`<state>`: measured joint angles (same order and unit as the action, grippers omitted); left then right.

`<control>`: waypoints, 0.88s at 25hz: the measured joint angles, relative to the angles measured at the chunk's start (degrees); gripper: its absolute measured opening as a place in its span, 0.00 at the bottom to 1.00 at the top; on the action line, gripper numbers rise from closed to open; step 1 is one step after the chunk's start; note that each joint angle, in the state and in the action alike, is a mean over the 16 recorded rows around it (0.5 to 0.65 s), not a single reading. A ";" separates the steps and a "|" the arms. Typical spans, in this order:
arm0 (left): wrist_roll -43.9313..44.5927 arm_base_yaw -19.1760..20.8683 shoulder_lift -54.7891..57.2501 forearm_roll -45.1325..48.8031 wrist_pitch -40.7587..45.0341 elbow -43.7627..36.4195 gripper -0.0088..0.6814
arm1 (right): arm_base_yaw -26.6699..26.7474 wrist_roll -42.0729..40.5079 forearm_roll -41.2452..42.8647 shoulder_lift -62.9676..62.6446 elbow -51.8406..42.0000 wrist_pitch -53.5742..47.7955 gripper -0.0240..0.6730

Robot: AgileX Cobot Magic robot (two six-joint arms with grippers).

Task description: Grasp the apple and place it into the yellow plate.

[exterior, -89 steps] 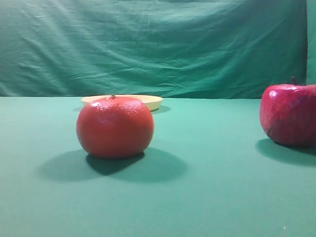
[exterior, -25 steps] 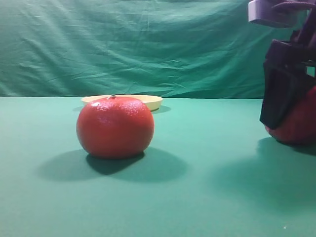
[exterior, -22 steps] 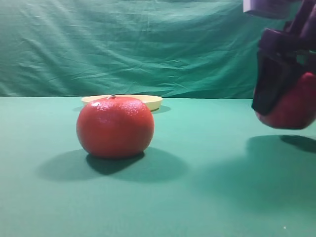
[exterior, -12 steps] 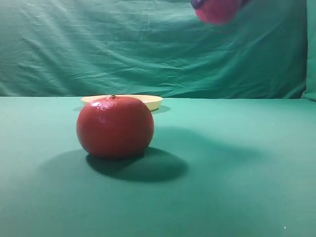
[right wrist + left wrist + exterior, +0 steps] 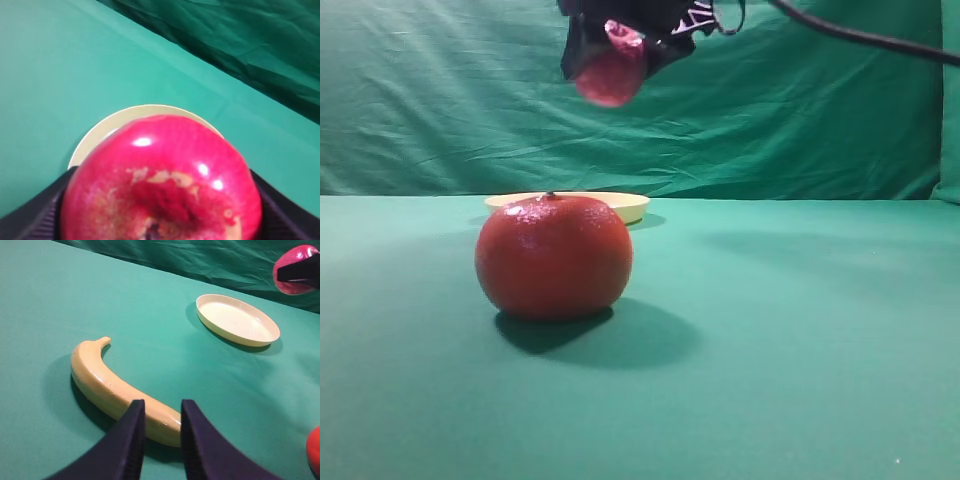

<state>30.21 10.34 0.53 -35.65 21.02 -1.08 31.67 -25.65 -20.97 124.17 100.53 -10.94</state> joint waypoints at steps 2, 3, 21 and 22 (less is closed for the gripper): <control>0.00 0.00 0.00 0.00 0.00 0.00 0.24 | 0.06 0.00 -0.03 0.51 0.29 0.86 0.88; 0.00 0.00 0.00 0.00 0.00 0.00 0.24 | 0.06 -0.01 -0.02 0.66 0.45 1.12 0.88; 0.00 0.00 0.00 0.00 0.00 0.00 0.24 | 0.06 -1.48 11.10 -14.79 8.45 -18.51 0.52; 0.00 0.00 0.00 0.00 0.00 0.00 0.24 | 0.06 -0.94 11.86 -16.73 8.75 -20.65 0.47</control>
<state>30.21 10.34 0.53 -35.65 21.02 -1.08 31.73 -26.59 -9.11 107.45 109.28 -31.58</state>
